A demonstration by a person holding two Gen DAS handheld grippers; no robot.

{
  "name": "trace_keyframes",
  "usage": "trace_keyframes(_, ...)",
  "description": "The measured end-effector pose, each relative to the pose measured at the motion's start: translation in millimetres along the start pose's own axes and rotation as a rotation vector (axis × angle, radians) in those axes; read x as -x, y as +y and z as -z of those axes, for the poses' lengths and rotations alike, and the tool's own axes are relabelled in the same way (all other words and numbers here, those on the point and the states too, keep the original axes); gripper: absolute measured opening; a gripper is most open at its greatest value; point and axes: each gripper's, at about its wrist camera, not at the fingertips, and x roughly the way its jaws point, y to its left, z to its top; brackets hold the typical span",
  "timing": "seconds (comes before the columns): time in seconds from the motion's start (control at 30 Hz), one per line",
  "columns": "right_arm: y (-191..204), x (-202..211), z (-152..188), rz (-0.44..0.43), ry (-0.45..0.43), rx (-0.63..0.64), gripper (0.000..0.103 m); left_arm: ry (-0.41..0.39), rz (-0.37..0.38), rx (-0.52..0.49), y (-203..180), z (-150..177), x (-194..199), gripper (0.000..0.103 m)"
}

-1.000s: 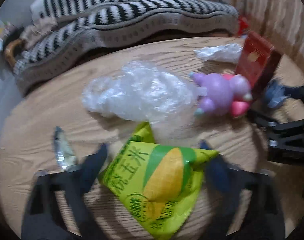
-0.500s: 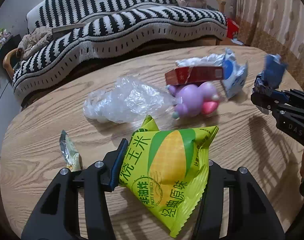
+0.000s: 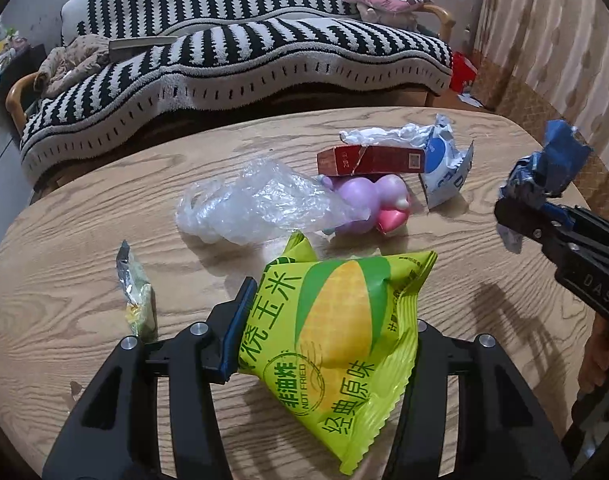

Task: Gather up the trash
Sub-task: 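Grasp the corn snack bag with the left tool while the right tool grasps blue wrapper, then carry the snack bag and blue wrapper over the bin and open both tools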

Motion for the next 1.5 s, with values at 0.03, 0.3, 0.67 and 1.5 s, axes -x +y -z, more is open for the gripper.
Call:
trace_keyframes(0.03,0.5,-2.0,-0.3,-0.004,0.004,0.001,0.027,0.008,0.004,-0.001,1.0,0.0,-0.7,0.051)
trace_keyframes(0.3,-1.5,18.2,-6.3,-0.038,-0.035,-0.024,0.027,-0.008,0.013,-0.046,-14.3,0.5,11.8,0.051)
trace_keyframes(0.67,-95.9,122.4,100.1,-0.016,-0.049,-0.25,0.027,-0.009,0.157,0.019,-76.3,54.4,66.6,0.051)
trace_keyframes(1.5,-295.4,275.3,400.8,0.18,0.063,-0.766,0.027,0.339,0.459,-0.578,-445.9,241.6,53.9,0.055)
